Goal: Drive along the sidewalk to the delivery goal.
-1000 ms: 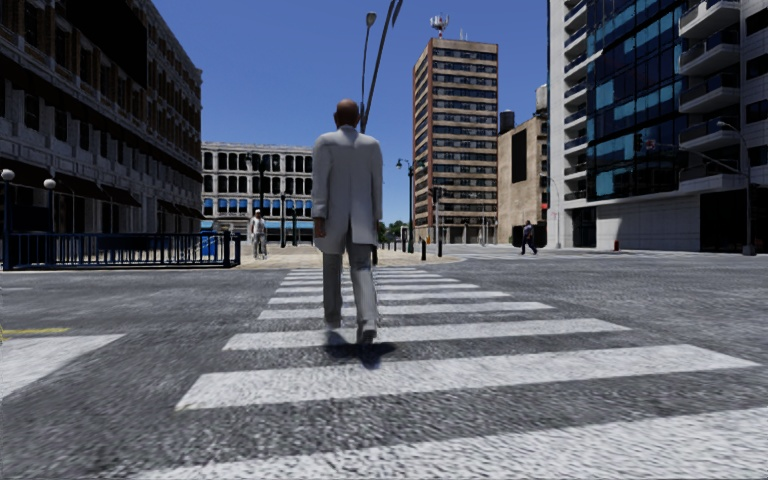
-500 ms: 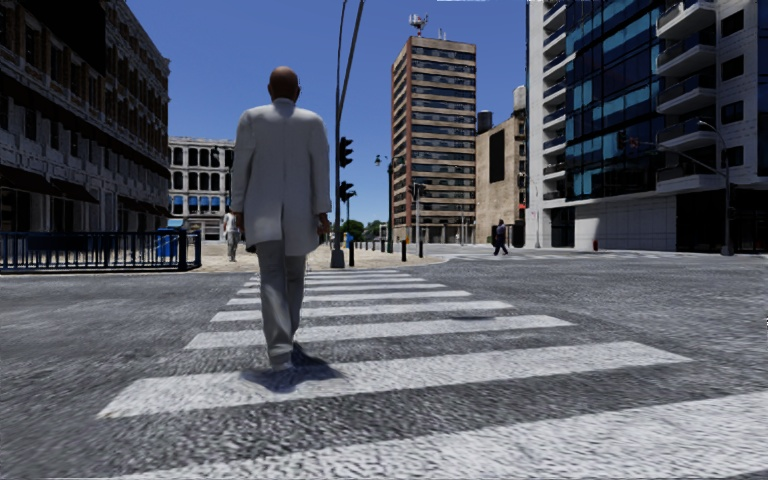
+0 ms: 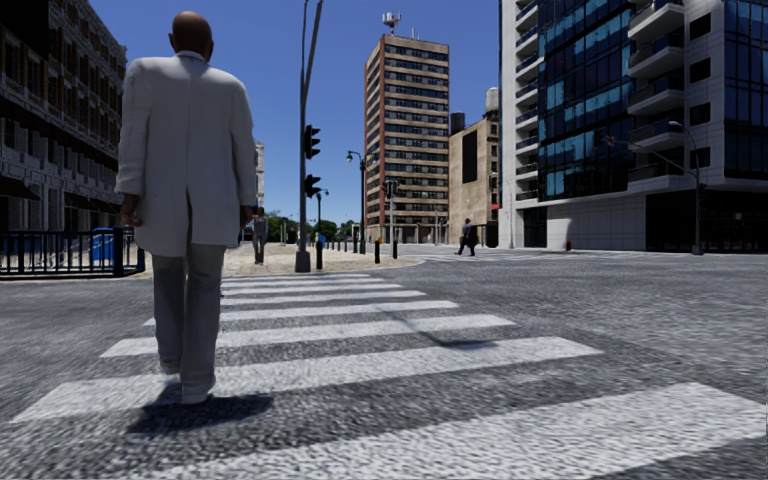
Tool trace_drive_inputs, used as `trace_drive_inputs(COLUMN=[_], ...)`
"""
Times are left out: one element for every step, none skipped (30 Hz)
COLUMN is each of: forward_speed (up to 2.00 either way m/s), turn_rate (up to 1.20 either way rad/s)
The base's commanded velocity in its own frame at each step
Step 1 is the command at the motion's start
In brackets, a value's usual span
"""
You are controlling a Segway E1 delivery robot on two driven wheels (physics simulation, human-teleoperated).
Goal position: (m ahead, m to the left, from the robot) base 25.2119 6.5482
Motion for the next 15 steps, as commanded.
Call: trace_drive_inputs(forward_speed=[1.99,1.99,1.99,1.99,1.99,1.99,1.99,1.99,1.99,1.99,1.99,1.99,1.99,1.99,1.99], turn_rate=[0.0,0.0,0.0,0.0,0.0,0.0,0.0,0.0,0.0,0.0,0.0,0.0,0.0,0.0,0.0])
